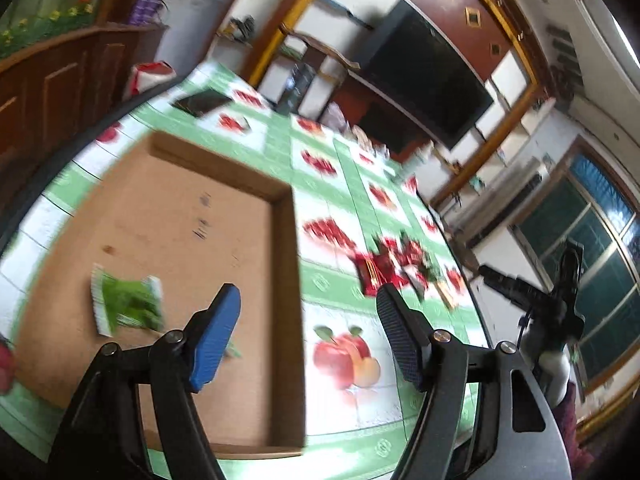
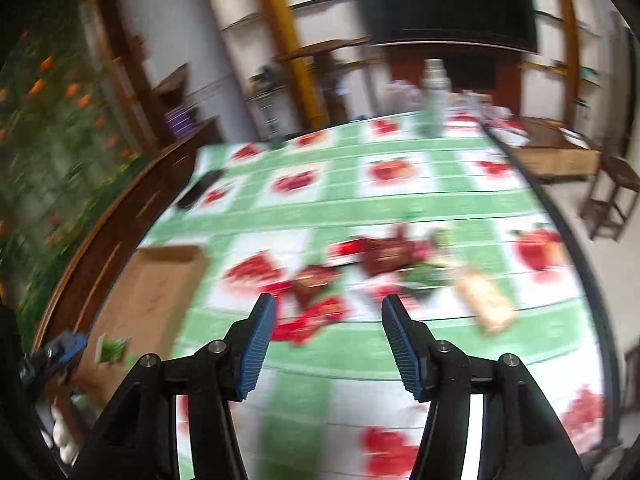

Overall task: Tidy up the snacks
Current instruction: 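Open the left tool over the box while the right tool releases the cake packet there, then grasp the red bar packet with the left tool while the right tool grasps the red-and-white sachet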

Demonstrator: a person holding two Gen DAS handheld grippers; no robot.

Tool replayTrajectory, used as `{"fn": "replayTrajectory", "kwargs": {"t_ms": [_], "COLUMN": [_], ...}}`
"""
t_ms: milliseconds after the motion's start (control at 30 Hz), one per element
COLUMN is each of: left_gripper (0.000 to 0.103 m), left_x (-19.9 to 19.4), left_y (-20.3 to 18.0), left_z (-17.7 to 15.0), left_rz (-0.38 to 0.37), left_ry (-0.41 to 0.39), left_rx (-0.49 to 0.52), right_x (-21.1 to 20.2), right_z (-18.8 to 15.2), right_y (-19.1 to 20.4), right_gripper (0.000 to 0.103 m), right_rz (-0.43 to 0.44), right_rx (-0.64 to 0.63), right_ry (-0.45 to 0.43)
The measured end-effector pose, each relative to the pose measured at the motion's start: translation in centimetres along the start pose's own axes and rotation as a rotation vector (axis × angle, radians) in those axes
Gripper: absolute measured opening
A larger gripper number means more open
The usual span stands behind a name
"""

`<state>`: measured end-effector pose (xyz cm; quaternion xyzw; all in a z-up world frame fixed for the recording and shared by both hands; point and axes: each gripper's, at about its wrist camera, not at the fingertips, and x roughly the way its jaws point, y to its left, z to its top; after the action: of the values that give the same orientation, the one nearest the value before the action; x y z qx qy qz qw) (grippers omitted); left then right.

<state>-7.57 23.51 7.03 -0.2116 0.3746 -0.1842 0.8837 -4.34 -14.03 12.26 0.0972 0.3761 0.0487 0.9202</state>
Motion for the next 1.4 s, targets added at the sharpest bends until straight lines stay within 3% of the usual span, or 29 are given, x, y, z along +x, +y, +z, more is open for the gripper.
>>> {"fn": "replayTrajectory", "kwargs": {"t_ms": [167,467,567,667,733,767,967,1100,1200,1333,1400], "left_gripper": [0.07,0.07,0.07,0.07,0.07,0.07,0.069,0.069,0.06,0.026,0.018], "left_x": [2.3,4.7,5.7,7.3,8.9,9.6,15.9,19.1,20.5,21.1,21.1], "left_y": [-2.6,-5.6,-6.1,-6.8,-7.6,-7.9,-9.3,-10.0,-10.9,-12.0,-12.5], "left_z": [-1.0,-2.1,-1.8,-1.1,-0.5,-0.3,0.2,0.4,0.3,-0.3,-0.8], "left_rz": [0.001,0.061,0.07,0.071,0.069,0.064,0.06,0.126,0.18,0.209,0.229], "left_ry": [0.069,0.144,0.167,0.184,0.2,0.209,0.303,0.31,0.278,0.258,0.253], "left_rx": [0.036,0.108,0.117,0.134,0.151,0.156,0.159,0.202,0.281,0.383,0.439], "right_x": [1.6,8.7,10.7,11.6,12.0,12.3,12.1,12.0,12.0,11.9,11.8], "right_z": [-0.5,-1.1,-0.9,-1.0,-1.2,-1.2,-1.8,-2.0,-1.9,-1.9,-1.9], "right_y": [-4.6,-3.1,-3.2,-3.1,-3.2,-3.4,-4.3,-4.5,-4.6,-4.7,-4.7], "right_gripper": [0.058,0.058,0.058,0.054,0.042,0.027,0.026,0.027,0.027,0.027,0.026], "right_rz": [0.013,-0.052,-0.047,-0.049,-0.048,-0.042,0.017,0.045,0.063,0.069,0.067], "right_rx": [0.093,-0.049,-0.045,-0.046,-0.039,-0.031,0.018,0.03,0.048,0.058,0.056], "right_ry": [0.04,0.091,0.113,0.123,0.125,0.131,0.115,0.116,0.121,0.118,0.113]}}
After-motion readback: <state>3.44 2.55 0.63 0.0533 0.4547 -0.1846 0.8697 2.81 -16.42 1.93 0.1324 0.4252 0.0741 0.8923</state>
